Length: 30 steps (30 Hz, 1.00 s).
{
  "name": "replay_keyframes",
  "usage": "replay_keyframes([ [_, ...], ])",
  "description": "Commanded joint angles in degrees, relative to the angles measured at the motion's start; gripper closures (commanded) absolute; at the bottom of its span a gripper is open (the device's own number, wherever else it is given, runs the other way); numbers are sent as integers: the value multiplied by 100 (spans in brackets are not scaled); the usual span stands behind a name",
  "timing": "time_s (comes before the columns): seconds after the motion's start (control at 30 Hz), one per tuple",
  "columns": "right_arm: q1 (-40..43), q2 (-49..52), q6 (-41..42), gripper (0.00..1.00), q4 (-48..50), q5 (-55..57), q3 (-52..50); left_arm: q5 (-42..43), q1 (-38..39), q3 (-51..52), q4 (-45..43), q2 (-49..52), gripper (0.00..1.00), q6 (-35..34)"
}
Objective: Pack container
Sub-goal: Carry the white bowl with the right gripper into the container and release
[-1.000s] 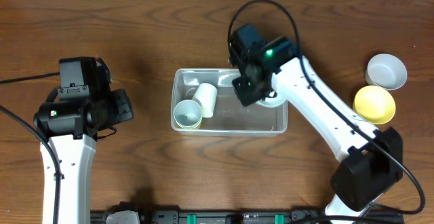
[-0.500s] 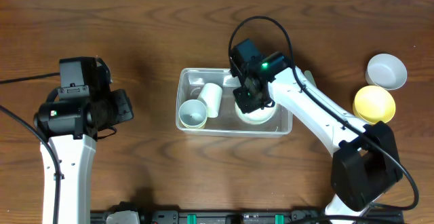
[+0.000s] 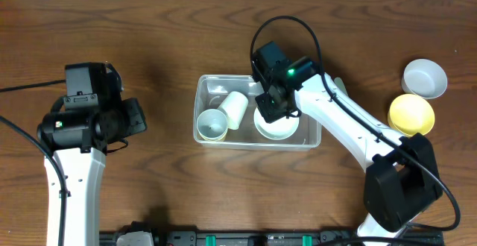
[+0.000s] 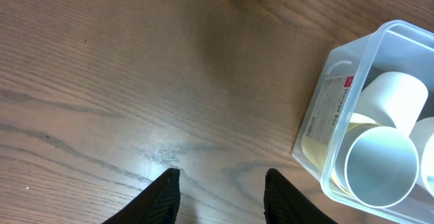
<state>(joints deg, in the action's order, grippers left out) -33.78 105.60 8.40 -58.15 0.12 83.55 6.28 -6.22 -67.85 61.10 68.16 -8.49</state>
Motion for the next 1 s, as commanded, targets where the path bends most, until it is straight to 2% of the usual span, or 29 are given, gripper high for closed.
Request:
replay_keyframes([
  [0.0, -63, 26, -26, 70, -125, 92, -9, 61, -24, -17, 11, 31, 59, 116],
  [0.2, -57, 35, -11, 94, -133, 98, -85, 61, -24, -17, 11, 31, 59, 116],
  [0.23, -48, 46, -9, 95, -92, 98, -125, 61, -24, -17, 11, 31, 59, 116],
  [0.5, 181, 151, -11, 95, 540, 157, -734, 61, -24, -17, 11, 31, 59, 116],
  [0.8, 555, 153, 286, 93, 715, 1174, -739, 61, -24, -17, 35, 31, 59, 116],
  [0.97, 765, 153, 339, 92, 702, 1189, -739, 61, -24, -17, 33, 31, 59, 116],
])
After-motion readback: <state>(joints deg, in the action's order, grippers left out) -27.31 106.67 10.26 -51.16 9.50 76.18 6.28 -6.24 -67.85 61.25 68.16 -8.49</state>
